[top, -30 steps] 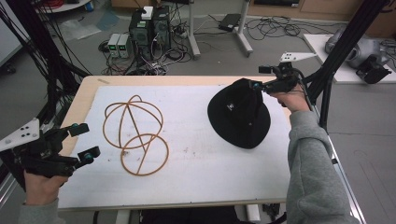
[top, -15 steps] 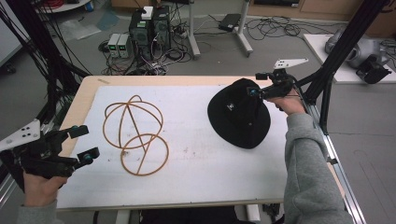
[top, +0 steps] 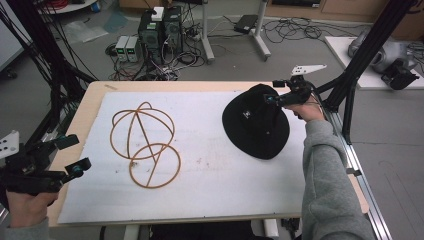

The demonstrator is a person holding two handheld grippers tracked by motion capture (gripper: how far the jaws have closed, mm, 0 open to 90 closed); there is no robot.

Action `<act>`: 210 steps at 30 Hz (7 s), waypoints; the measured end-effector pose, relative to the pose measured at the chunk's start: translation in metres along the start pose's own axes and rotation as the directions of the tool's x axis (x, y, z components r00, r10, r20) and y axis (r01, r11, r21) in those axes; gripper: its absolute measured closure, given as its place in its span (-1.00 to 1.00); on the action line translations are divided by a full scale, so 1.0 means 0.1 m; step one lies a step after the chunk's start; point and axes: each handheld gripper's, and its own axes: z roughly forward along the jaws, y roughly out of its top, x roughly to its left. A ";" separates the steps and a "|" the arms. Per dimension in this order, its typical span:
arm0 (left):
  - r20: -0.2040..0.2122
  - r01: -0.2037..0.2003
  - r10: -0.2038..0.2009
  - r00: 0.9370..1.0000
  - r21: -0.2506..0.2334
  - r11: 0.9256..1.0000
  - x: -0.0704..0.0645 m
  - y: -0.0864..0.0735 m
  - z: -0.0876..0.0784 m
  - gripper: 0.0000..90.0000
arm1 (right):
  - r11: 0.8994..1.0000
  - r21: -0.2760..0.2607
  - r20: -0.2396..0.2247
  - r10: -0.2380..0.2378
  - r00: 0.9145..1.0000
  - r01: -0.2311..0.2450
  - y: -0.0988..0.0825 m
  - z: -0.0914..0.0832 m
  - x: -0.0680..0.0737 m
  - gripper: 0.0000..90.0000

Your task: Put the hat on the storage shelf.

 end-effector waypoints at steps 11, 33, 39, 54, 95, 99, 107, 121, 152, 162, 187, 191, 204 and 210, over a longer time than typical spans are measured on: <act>0.008 0.006 -0.006 1.000 0.018 1.000 0.00 -0.04 0.03 -0.87 | 1.000 0.018 0.030 0.000 1.000 0.000 -0.05 0.04 -0.02 -0.89; 0.010 0.033 -0.032 0.999 -0.023 0.999 0.01 -0.01 -0.12 -0.87 | 1.000 0.019 0.117 -0.004 0.993 0.001 -0.09 0.03 0.03 -0.12; 0.005 0.034 -0.033 0.999 -0.030 0.999 0.02 -0.01 -0.14 -0.87 | 1.000 0.022 0.128 0.019 0.992 -0.022 -0.13 0.04 -0.01 0.09; 0.001 0.032 -0.032 0.999 -0.024 0.999 0.01 -0.01 -0.13 -0.87 | 0.998 0.068 0.203 -0.002 0.979 -0.012 -0.09 0.06 0.03 0.91; 0.002 0.001 -0.001 1.000 -0.044 0.999 -0.07 0.04 -0.17 -0.87 | 0.989 -0.053 0.124 -0.128 0.984 0.135 0.80 -0.83 0.60 0.91; 0.006 -0.003 0.003 1.000 -0.033 0.999 -0.08 0.04 -0.13 -0.87 | 0.987 -0.051 0.112 -0.144 0.983 0.151 0.94 -0.92 0.66 0.91; 0.012 -0.004 0.004 1.000 -0.025 1.000 -0.10 0.03 -0.08 -0.87 | 0.973 -0.050 0.106 -0.220 0.970 0.226 1.20 -1.15 0.82 0.91; 0.014 0.004 -0.004 1.000 -0.010 1.000 -0.08 0.01 -0.04 -0.87 | 0.946 -0.036 0.078 -0.320 0.944 0.324 1.56 -1.38 1.05 0.91; 0.007 -0.002 0.002 1.000 0.031 1.000 -0.16 -0.04 -0.01 -0.87 | 0.894 -0.124 -0.150 -0.447 0.882 0.432 2.14 -0.90 1.55 0.90; -0.006 -0.008 0.008 1.000 0.039 0.999 -0.22 -0.06 -0.05 -0.87 | 0.875 -0.140 -0.238 -0.484 0.842 0.463 2.33 -0.53 1.73 0.90; -0.026 -0.013 0.015 1.000 0.058 0.998 -0.35 -0.11 -0.15 -0.87 | 0.848 -0.172 -0.409 -0.525 0.747 0.502 2.70 0.25 2.20 0.90; -0.027 -0.014 0.016 0.999 0.061 0.998 -0.36 -0.11 -0.16 -0.87 | 0.843 -0.181 -0.436 -0.531 0.727 0.507 2.73 0.37 2.28 0.90; -0.026 -0.023 0.024 0.999 0.061 0.998 -0.43 -0.10 -0.21 -0.87 | 0.828 -0.177 -0.534 -0.534 0.655 0.531 2.78 0.79 2.51 0.90; -0.034 -0.024 0.026 0.999 0.059 0.998 -0.46 -0.11 -0.25 -0.87 | 0.822 -0.179 -0.590 -0.529 0.610 0.540 2.83 1.02 2.60 0.90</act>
